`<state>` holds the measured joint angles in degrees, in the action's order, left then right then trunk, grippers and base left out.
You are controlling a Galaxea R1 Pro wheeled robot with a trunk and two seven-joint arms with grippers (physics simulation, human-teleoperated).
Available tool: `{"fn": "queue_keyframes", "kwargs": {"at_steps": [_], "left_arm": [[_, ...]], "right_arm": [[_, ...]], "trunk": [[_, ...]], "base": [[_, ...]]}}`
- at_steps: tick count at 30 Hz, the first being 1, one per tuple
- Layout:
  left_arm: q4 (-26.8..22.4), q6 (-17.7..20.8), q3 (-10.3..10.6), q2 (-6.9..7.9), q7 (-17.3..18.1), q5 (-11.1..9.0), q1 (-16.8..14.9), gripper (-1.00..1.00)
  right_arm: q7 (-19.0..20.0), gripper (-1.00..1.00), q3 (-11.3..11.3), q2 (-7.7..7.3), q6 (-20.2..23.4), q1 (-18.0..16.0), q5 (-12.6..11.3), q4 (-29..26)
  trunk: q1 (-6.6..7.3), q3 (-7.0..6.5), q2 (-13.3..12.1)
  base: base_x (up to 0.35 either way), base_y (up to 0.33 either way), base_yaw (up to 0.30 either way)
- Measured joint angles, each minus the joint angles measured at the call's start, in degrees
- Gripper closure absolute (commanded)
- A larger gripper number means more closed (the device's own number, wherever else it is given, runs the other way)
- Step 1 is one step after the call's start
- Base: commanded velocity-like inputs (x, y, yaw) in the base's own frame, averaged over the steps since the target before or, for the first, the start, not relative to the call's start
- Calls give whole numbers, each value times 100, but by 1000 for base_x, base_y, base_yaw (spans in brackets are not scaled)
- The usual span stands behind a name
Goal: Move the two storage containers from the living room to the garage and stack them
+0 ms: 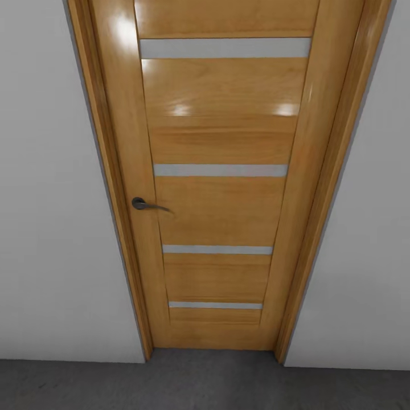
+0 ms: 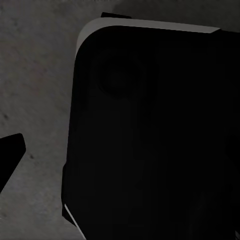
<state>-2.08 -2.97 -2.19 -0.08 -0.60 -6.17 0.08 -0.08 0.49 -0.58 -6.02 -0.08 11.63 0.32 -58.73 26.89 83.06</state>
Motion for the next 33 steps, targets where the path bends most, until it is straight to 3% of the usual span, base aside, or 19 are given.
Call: {"fn": "queue_keyframes", "kwargs": {"at_steps": [16, 20, 26, 27, 33], "left_arm": [[-3, 0, -1, 17, 0, 1, 0, -100], [1, -1, -1, 7, 0, 1, 0, -100], [2, -1, -1, 1, 0, 0, 0, -100], [2, -1, -1, 0, 1, 0, 0, -100], [2, -1, -1, 0, 4, 0, 0, -100]], "right_arm": [[1, -100, -28, 49, -18, 0, 12, 0], [25, -100, -37, 2, 35, -5, 17, -94], [50, -100, -34, 60, 167, -23, 30, -1263], [58, -100, -27, 115, 469, -30, 22, -1866], [69, -100, -22, 446, 1360, -40, 115, -3418]], "trunk": [[0, 0, 0], [0, -1, 0], [0, -2, 0], [0, -2, 0], [0, -2, -1]], "base": [[0, 0, 0], [0, 0, 0], [0, 0, 0], [0, 0, 0], [0, 0, 0]]}}
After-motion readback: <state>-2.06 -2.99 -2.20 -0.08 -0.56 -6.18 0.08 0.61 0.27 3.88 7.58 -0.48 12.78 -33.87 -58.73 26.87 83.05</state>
